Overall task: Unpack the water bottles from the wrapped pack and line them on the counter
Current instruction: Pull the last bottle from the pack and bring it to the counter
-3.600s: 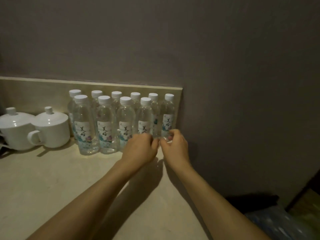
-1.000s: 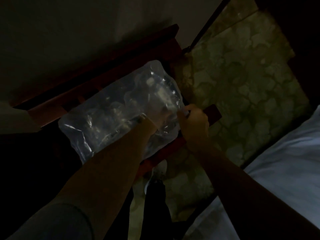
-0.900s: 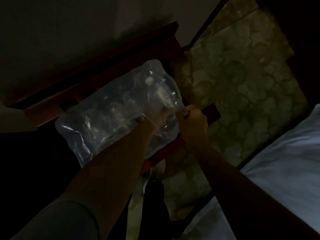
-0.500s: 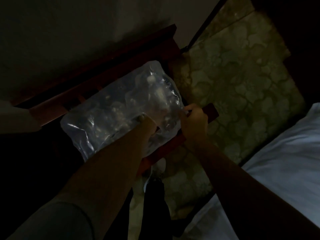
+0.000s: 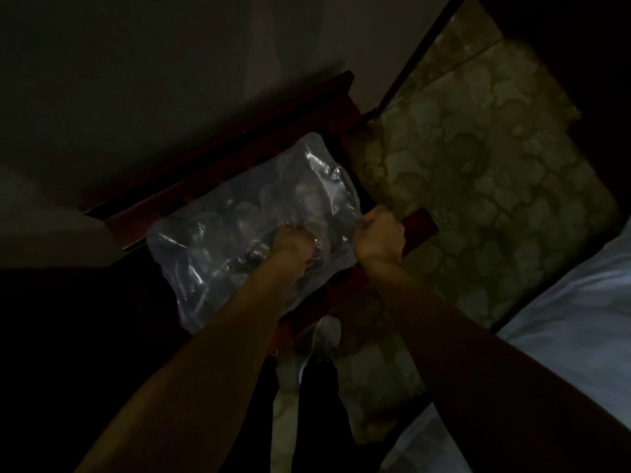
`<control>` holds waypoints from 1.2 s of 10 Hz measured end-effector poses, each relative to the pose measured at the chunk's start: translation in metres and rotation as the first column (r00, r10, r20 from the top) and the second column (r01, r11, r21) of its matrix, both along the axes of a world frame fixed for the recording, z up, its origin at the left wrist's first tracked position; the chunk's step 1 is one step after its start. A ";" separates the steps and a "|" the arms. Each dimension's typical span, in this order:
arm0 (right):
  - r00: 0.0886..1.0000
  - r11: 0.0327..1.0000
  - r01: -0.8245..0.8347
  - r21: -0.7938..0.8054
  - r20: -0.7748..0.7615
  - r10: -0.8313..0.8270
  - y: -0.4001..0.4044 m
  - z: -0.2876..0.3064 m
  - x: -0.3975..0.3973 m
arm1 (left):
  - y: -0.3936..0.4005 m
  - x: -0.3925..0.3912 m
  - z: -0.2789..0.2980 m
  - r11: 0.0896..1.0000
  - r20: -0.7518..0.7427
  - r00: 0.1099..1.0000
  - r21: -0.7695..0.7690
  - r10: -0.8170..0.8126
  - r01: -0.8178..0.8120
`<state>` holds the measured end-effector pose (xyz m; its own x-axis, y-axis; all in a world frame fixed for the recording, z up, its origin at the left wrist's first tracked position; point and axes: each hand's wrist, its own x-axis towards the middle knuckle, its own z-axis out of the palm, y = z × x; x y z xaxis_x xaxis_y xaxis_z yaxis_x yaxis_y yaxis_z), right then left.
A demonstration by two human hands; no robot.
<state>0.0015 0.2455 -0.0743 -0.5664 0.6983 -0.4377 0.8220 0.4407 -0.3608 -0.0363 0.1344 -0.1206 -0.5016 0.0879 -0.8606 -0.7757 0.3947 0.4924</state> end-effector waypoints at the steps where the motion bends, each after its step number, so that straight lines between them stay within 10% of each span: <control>1: 0.999 1.000 0.025 0.014 0.020 -0.025 -0.001 0.001 0.002 | -0.011 0.009 0.021 0.993 -0.092 0.996 -0.116 -0.005 -0.006; 12: 0.997 0.994 -0.071 0.083 0.022 0.069 -0.018 0.043 0.000 | -0.140 0.028 0.171 0.980 -0.053 0.998 0.197 0.043 -0.031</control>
